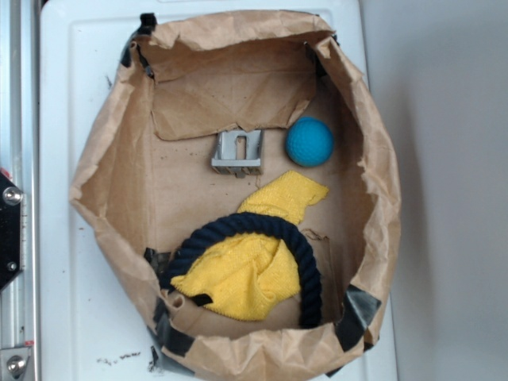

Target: Grab the blue ball.

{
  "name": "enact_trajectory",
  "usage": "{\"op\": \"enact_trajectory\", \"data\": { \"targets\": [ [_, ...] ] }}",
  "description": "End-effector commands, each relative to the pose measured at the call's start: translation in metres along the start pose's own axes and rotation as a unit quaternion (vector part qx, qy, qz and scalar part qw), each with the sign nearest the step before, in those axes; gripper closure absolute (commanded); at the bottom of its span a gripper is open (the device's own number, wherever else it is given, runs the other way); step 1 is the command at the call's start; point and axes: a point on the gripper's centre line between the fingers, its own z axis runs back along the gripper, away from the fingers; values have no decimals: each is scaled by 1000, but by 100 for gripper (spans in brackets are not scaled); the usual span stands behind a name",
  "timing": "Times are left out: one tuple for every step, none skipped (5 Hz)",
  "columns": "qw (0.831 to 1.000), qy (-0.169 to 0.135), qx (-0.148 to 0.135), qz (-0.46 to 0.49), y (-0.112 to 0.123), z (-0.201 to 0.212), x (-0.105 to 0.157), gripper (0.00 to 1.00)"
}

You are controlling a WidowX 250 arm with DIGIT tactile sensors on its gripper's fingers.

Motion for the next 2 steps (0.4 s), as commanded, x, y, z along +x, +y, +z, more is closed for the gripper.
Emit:
{"op": "enact_trajectory", "data": {
  "targets": [
    [1000,0,0,0,0,0,0,0],
    [999,-7,11,37,9,-12,42,0]
  ]
}}
